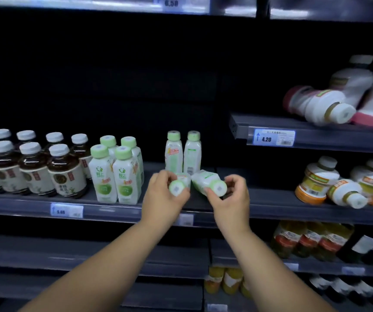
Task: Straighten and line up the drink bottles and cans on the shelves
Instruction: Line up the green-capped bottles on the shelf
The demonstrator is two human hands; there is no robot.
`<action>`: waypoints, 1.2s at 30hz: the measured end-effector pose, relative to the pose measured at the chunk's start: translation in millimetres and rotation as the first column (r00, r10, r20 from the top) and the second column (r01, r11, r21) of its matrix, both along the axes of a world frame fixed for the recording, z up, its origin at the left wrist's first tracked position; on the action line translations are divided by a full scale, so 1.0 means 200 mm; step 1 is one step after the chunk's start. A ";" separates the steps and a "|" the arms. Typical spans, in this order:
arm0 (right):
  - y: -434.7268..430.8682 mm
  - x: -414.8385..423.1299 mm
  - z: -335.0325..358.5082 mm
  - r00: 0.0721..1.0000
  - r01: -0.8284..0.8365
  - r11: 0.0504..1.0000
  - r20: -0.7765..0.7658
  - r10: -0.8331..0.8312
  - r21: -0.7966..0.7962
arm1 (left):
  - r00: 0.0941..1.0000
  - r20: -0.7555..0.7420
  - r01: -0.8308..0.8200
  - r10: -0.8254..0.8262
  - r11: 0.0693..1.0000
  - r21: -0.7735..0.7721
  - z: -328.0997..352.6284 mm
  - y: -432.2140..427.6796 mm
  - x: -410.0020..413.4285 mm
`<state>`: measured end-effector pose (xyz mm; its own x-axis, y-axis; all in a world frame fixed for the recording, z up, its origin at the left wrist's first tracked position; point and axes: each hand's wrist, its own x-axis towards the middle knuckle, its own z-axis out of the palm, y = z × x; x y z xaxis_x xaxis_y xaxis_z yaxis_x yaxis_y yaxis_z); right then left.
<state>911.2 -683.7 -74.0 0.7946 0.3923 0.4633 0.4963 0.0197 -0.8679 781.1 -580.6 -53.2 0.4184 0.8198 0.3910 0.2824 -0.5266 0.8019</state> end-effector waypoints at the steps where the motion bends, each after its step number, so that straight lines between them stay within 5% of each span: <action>1: 0.02 0.02 0.05 1.000 -0.025 1.000 0.018 0.025 -0.002 | 1.000 0.000 -0.005 0.005 1.000 0.027 0.06 0.03 0.00; 9: 0.19 0.17 0.35 0.947 -0.316 0.929 -0.003 0.322 -0.192 | 0.953 -0.294 0.003 0.074 0.967 0.255 0.37 0.31 0.04; 15: 0.25 0.17 0.37 0.918 -0.388 0.874 -0.037 0.395 -0.292 | 0.836 -0.520 0.296 -0.173 0.941 0.162 0.48 0.44 0.03; 18: 0.25 0.16 0.36 0.915 -0.396 0.873 -0.047 0.400 -0.284 | 0.770 -0.561 0.409 -0.305 0.910 0.066 0.51 0.48 0.01; 23: 0.27 0.14 0.37 0.921 -0.383 0.880 -0.046 0.386 -0.282 | 0.735 -0.658 0.387 -0.163 0.898 0.211 0.58 0.53 0.01; 28: 0.30 0.10 0.34 0.909 -0.415 0.873 -0.078 0.410 -0.256 | 0.647 -0.660 0.565 -0.382 0.821 0.078 0.63 0.58 -0.01; 36: 0.36 0.07 0.35 0.865 -0.502 0.843 -0.142 0.482 -0.193 | 0.591 -0.694 0.620 -0.411 0.782 0.064 0.65 0.68 -0.05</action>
<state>924.7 -610.9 -3.1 0.5023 0.8243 0.2613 0.3965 0.0490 -0.9167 771.4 -444.4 77.8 0.9572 0.2862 0.0424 0.2548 -0.9034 0.3449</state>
